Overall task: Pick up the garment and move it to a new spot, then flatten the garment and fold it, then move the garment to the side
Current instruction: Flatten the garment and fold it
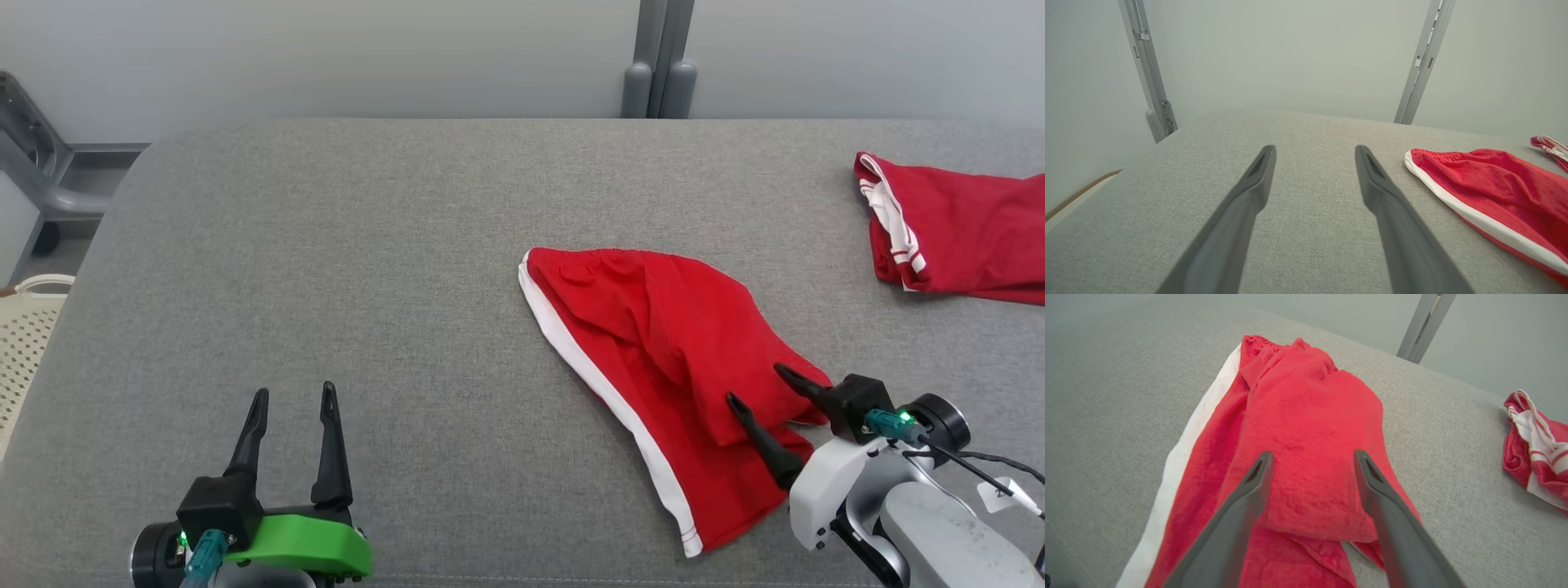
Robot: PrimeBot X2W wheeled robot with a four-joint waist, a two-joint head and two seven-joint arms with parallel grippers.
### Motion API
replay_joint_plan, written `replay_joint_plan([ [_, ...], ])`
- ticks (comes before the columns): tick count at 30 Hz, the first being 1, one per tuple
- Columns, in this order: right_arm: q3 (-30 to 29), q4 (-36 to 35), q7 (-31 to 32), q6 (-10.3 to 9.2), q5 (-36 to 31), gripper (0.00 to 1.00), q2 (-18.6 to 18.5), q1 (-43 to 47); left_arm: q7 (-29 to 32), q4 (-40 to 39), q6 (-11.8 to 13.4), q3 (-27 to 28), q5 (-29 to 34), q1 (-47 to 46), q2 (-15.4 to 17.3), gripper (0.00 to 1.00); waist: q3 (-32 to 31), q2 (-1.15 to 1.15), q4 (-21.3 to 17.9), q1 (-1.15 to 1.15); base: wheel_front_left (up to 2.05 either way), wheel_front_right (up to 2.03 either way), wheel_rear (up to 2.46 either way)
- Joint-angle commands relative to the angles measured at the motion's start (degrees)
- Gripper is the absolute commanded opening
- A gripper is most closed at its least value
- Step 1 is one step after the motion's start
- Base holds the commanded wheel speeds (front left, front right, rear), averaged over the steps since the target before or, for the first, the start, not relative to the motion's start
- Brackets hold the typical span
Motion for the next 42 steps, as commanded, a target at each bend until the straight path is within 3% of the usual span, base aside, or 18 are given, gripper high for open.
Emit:
replay_joint_plan([
  [1, -0.17, 0.61, 0.17, -0.08, 0.19, 1.00, -0.01, -0.16, -0.16, -0.08, -0.03, 0.27, 0.29, -0.20, 0.11, 1.00, 0.33, 0.00, 0.38, 0.00, 0.00, 0.00, 0.00],
  [24, 2.60, 6.01, 12.64, -0.08, 4.59, 1.00, -0.33, 1.03, -0.16, -0.12, 0.12, -0.18, -0.31, -1.54, 0.11, 1.00, 2.60, 0.00, -1.05, 0.00, 0.00, 0.00, 0.00],
  [25, 2.60, 6.17, 12.71, -0.08, 4.67, 0.44, -0.20, 0.79, -0.16, -0.13, 0.14, -0.12, -0.29, -1.51, 0.11, 1.00, 2.59, 0.00, -0.92, 0.00, 0.00, 0.00, 0.00],
  [26, 2.47, 6.15, 12.27, -0.08, 4.58, 0.11, -0.14, 0.41, -0.16, -0.12, 0.15, -0.02, -0.25, -1.46, 0.11, 1.00, 2.56, 0.00, -0.82, 0.00, 0.00, 0.00, 0.00],
  [27, 2.26, 6.06, 11.75, -0.08, 4.25, 0.00, -0.18, 0.07, -0.16, -0.13, 0.13, 0.06, -0.22, -1.40, 0.11, 1.00, 2.55, 0.00, -0.72, 0.00, 0.00, 0.00, 0.00],
  [42, 3.69, 10.01, 11.35, -0.08, -0.91, 0.00, -3.95, -14.66, -0.16, 0.34, -0.12, -1.00, -0.61, -2.59, 0.12, 1.00, 3.04, 0.00, 1.52, 0.00, 0.00, 0.00, 0.00],
])
